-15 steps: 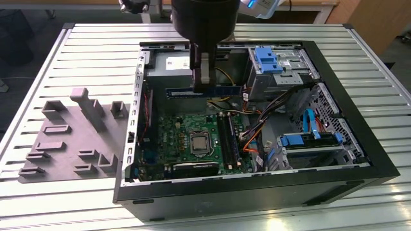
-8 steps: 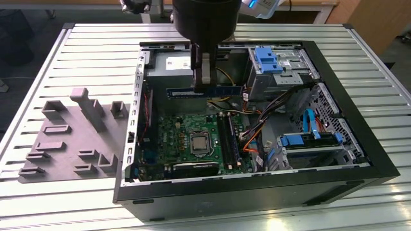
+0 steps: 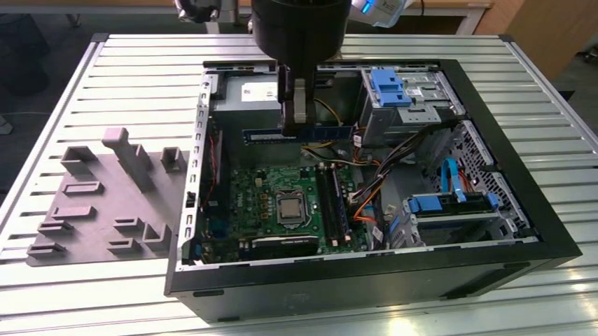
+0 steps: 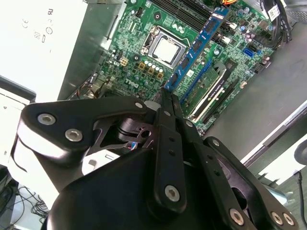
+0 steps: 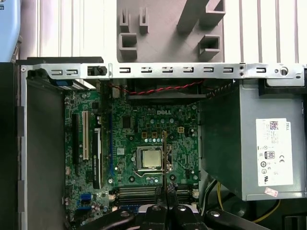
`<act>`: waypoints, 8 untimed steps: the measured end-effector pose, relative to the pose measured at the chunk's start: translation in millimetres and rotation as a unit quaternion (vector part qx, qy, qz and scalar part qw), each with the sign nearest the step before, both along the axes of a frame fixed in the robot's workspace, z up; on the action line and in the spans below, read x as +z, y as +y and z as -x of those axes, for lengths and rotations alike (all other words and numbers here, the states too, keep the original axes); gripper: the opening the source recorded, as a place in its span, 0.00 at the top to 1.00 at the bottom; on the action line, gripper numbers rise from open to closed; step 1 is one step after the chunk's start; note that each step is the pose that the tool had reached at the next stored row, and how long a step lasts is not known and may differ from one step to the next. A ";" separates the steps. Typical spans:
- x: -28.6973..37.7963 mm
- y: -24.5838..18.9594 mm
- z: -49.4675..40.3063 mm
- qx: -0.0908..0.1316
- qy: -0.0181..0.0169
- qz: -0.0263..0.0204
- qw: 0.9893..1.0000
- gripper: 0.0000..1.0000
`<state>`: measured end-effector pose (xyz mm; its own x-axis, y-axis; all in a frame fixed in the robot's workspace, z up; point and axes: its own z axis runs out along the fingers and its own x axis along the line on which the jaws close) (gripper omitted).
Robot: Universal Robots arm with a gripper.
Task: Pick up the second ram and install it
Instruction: 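Pick up the second ram and move it above second insertion slot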
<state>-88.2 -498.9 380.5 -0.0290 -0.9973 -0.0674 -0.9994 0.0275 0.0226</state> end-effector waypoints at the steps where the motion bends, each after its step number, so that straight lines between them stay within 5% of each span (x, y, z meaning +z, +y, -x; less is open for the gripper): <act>1: -0.2 0.0 0.0 0.000 0.000 0.000 1.000 0.88; 8: -4.0 0.0 0.0 0.000 0.000 0.000 1.000 0.88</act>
